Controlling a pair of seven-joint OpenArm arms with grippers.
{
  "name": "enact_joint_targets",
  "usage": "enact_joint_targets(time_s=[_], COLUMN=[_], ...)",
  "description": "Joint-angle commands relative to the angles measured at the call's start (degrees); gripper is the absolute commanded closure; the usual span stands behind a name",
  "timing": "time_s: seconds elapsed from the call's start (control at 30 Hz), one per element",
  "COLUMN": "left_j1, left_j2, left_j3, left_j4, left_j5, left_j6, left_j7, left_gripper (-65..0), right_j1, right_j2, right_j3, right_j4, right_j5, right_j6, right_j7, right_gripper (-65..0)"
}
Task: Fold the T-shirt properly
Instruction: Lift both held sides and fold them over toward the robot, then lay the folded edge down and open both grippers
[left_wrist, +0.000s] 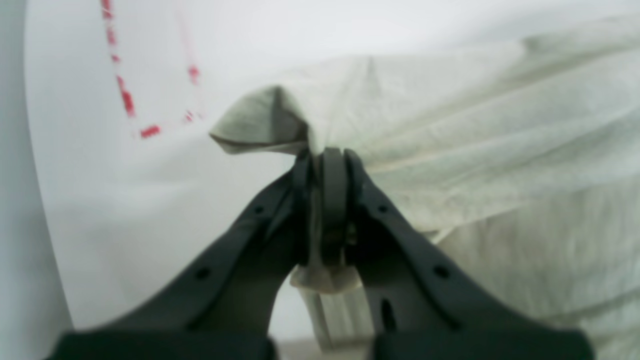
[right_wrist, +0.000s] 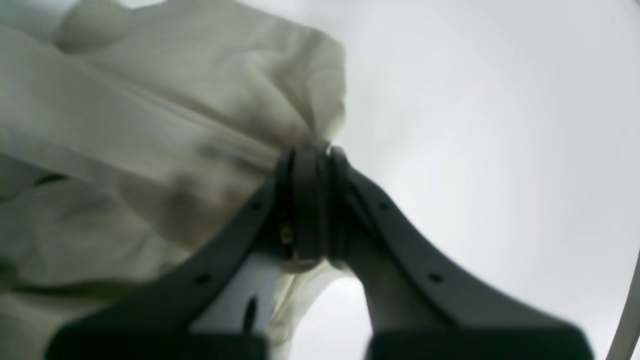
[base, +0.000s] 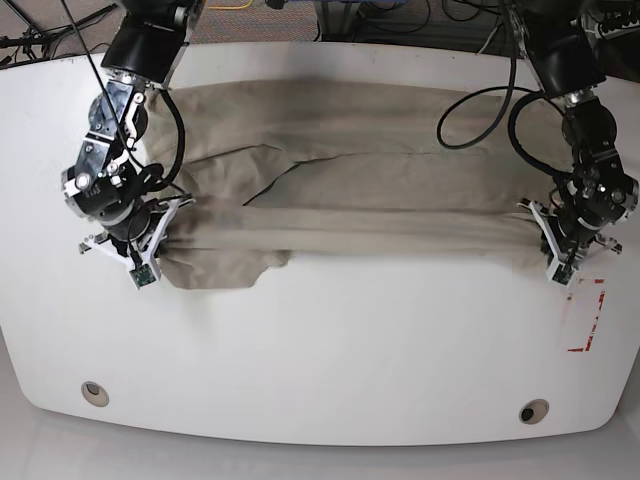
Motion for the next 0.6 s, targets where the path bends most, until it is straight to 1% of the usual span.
enact_joint_targets(time_s=[0.0, 0.17, 0.3, 0.43, 0.57], left_j1=[1.5, 6.4, 8.4, 10.3, 11.2], left_j2=[-1.1, -1.2, -1.3, -2.2, -2.2], left_j3=[-0.3, -0.3, -0.5, -3.6, -5.2], left_j4=[3.3, 6.3, 6.5, 6.3, 6.2], left_j5=[0.1, 0.1, 0.1, 0.1, 0.1], left_j6=[0.2, 0.2, 0.2, 0.2, 0.2], left_j7=[-0.9, -0.9, -0.9, -0.9, -0.9], left_gripper=[0.0, 0.0, 0.0, 0.0, 0.0], right_j1=[-1.1, -5.9, -8.9, -11.5, -13.3], right_j2=[-0.7, -2.6, -3.5, -4.4, -4.5], right_j3=[1.0, 2.4, 2.4, 2.4, 2.4], right_j4=[4.1, 7.1, 7.1, 7.1, 7.1], right_j5=[-0.2, -0.2, -0.2, -0.2, -0.2], right_j6=[-0.3, -0.3, -0.3, -0.3, -0.3], right_j7=[-0.6, -1.8, -1.8, -1.4, -1.0], right_gripper=[0.0, 0.0, 0.0, 0.0, 0.0])
